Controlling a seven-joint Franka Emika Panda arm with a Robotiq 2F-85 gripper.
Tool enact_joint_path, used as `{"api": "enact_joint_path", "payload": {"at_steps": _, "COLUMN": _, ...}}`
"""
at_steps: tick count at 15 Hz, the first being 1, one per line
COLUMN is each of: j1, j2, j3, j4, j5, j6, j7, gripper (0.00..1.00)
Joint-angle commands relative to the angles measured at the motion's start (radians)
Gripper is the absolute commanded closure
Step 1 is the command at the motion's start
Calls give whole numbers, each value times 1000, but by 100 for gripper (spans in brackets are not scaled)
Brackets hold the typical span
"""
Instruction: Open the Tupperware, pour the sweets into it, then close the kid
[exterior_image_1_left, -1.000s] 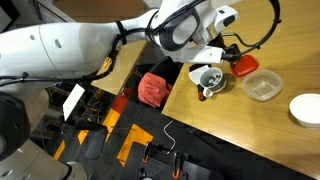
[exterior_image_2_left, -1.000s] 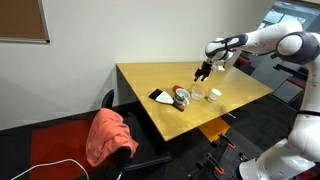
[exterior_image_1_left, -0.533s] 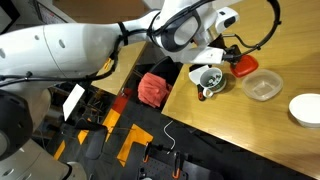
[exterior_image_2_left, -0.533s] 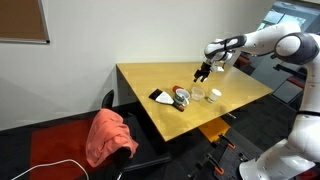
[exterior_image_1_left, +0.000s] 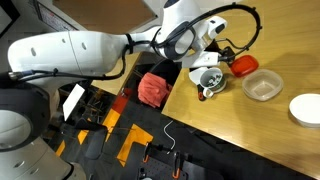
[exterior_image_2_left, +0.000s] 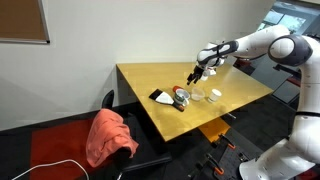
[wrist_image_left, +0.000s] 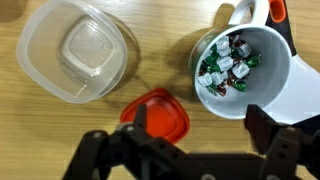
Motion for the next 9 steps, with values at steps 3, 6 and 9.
{"api": "enact_joint_path", "payload": {"at_steps": 3, "j1": -6, "j2": 48, "j3": 20, "j4": -5, "j5": -31, "j6": 40, "j7": -49, "gripper": 0}}
{"api": "enact_joint_path", "payload": {"at_steps": 6, "j1": -9, "j2": 80, "j3": 21, "j4": -3, "j5": -54, "j6": 66, "j7": -70, "gripper": 0}}
{"api": "enact_joint_path", "payload": {"at_steps": 9, "j1": -12, "j2": 107, "j3": 26, "j4": -2, "j5": -74, "j6": 114, "j7": -78, "gripper": 0}}
